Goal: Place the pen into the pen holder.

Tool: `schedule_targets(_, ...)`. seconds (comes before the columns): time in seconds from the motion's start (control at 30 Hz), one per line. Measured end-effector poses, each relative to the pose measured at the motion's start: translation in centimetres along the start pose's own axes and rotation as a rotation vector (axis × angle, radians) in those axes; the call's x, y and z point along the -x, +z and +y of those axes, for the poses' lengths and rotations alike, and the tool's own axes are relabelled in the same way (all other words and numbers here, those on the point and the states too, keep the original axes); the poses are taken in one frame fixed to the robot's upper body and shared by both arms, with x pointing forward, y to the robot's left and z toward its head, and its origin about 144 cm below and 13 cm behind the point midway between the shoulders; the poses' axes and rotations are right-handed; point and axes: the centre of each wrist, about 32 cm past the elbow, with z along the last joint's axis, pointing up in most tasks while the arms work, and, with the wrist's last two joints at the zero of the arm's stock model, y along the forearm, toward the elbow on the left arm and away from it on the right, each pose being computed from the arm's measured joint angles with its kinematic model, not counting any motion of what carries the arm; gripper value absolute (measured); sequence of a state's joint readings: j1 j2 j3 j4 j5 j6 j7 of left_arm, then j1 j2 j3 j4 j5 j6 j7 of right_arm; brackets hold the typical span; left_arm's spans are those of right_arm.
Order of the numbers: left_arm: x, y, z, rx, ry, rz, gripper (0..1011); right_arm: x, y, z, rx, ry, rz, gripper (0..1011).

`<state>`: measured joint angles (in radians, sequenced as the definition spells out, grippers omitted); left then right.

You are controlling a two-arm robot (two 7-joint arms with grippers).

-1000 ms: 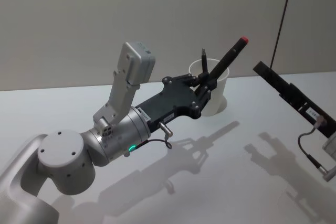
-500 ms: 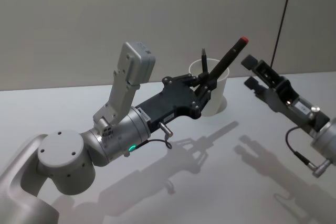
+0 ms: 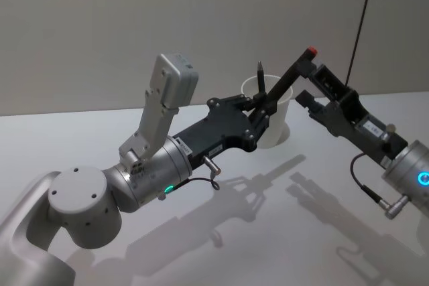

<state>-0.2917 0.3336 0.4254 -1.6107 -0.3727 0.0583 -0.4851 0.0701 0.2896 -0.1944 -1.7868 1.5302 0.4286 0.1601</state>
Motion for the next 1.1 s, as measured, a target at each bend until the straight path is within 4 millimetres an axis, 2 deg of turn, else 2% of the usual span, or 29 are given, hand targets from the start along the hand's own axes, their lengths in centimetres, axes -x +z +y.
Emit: schedule_targets(1.1, 0.0, 0.0, 0.0, 0.0, 0.0, 0.0, 180, 1.8, -1.1, 1.7, -0.055, -0.057, -0.115, 1001)
